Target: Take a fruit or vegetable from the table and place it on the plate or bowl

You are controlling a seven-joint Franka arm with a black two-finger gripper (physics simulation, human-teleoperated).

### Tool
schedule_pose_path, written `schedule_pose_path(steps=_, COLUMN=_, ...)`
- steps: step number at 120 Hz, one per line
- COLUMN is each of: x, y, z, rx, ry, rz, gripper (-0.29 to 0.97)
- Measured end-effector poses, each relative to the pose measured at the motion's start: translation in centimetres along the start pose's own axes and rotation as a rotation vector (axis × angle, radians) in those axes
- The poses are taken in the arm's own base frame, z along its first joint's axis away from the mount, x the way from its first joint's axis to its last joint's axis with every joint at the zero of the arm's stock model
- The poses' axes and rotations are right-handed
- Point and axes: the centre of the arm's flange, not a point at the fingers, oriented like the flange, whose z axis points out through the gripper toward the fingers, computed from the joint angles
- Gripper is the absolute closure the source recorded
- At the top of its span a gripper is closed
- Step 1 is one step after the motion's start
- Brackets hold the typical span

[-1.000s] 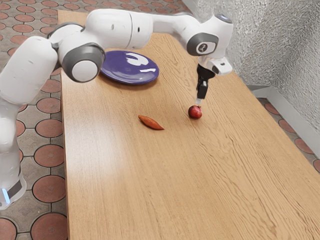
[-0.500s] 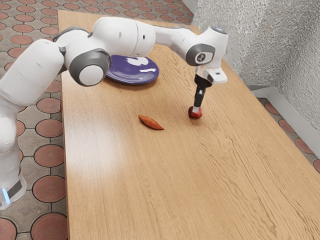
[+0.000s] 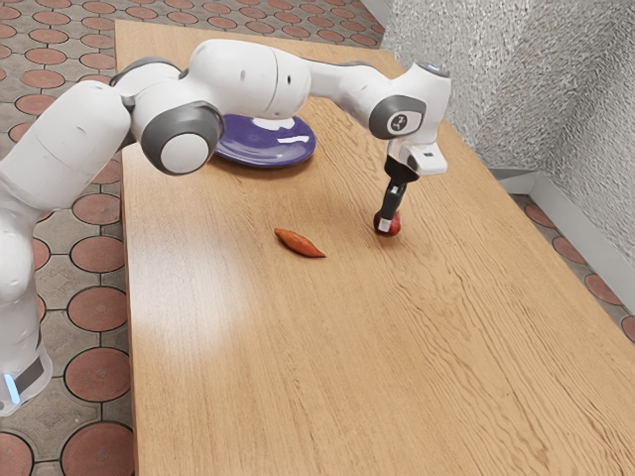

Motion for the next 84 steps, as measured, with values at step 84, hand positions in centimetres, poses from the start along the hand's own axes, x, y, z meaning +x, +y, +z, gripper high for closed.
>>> schedule_pose_path(steps=84, x=0.0, y=-1.0, z=3.0, rx=-0.025, ry=-0.008, rz=0.040, gripper=0.30)
